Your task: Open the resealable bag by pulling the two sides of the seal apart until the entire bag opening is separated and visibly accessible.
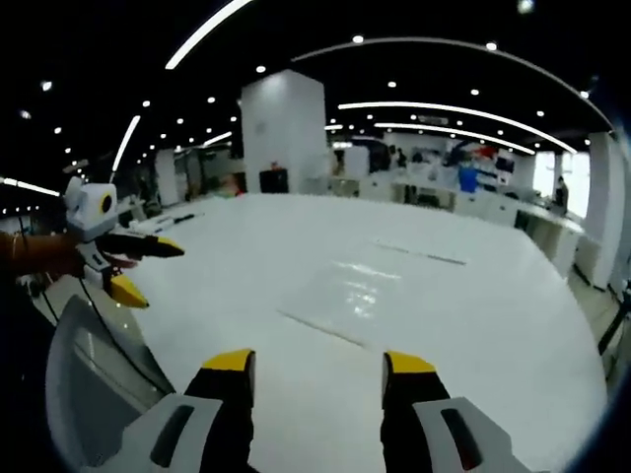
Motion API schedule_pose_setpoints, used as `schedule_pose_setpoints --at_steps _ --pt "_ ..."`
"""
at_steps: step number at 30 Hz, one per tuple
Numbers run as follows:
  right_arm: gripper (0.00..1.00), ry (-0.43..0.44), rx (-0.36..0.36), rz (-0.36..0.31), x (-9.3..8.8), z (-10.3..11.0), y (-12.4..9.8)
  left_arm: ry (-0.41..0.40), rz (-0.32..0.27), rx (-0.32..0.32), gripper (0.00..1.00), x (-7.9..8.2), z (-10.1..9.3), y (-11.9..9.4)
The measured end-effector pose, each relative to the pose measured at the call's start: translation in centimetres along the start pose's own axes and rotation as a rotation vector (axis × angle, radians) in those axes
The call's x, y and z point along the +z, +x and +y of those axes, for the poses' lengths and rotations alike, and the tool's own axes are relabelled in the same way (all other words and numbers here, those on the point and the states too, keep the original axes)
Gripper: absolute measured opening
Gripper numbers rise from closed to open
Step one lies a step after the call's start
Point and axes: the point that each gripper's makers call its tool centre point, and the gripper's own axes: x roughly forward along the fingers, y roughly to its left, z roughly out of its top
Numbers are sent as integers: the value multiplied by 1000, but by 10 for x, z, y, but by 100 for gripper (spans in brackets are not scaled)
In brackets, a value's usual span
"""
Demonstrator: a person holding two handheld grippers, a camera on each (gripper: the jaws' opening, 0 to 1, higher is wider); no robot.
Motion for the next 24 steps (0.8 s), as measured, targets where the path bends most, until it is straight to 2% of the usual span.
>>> schedule_pose_setpoints --at_steps 6,19,24 --pt "49 19 -3 -5 -1 2 -1 2 3 -4 84 -1 0 0" --pt "50 2 2 0 -4 8 0 -2 -14 2 84 3 0 0" --pt "51 7 -13 -19 -2 8 -4 -4 -38 3 85 6 -2 -2"
